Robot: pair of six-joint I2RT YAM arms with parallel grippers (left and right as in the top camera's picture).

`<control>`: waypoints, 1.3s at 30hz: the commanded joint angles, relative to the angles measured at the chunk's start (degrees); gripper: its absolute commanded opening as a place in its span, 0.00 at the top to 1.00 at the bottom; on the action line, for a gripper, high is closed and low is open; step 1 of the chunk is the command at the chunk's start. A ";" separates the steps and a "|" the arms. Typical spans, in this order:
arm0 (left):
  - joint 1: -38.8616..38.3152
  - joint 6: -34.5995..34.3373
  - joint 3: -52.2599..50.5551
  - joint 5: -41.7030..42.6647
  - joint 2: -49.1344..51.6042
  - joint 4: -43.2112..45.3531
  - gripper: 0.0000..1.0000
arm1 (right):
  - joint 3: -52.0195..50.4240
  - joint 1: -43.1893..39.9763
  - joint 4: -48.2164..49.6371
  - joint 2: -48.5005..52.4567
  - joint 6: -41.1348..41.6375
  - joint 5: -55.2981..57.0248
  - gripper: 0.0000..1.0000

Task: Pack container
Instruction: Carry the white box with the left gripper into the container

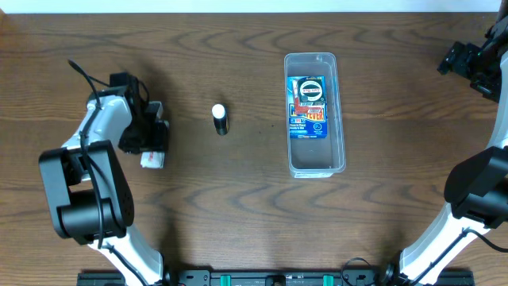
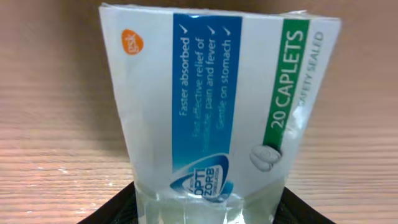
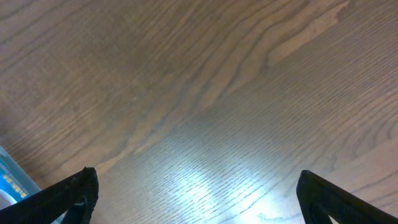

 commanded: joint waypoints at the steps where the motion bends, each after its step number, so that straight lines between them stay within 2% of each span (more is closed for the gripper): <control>1: -1.68 -2.29 4.83 3.78 -6.16 -0.83 0.46 | 0.24 -0.17 -0.07 0.28 -0.24 0.02 0.01; 6: -6.73 -5.05 10.80 4.02 -13.86 -2.43 0.46 | 0.24 -0.17 -0.04 0.28 -0.26 0.02 0.01; 10: -14.43 -8.13 14.27 3.37 -21.05 -2.51 0.46 | 0.24 -0.17 -0.04 0.28 -0.24 0.02 0.01; 18: -35.63 -27.36 16.63 -7.21 -29.00 1.68 0.47 | 0.24 -0.17 -0.07 0.28 -0.24 0.02 0.01; 23: -47.17 -39.65 16.63 -15.82 -25.81 4.33 0.47 | 0.24 -0.17 -0.04 0.28 -0.26 0.02 0.01; 27: -52.61 -47.12 16.63 -17.31 -20.26 7.87 0.47 | 0.24 -0.17 -0.04 0.28 -0.26 0.02 0.01; 32: -55.17 -52.98 16.63 -17.25 -12.63 11.04 0.47 | 0.24 -0.17 -0.07 0.28 -0.24 0.02 0.01; 39: -58.36 -55.21 16.63 -16.85 -6.12 13.53 0.47 | 0.24 -0.17 -0.04 0.28 -0.26 0.02 0.01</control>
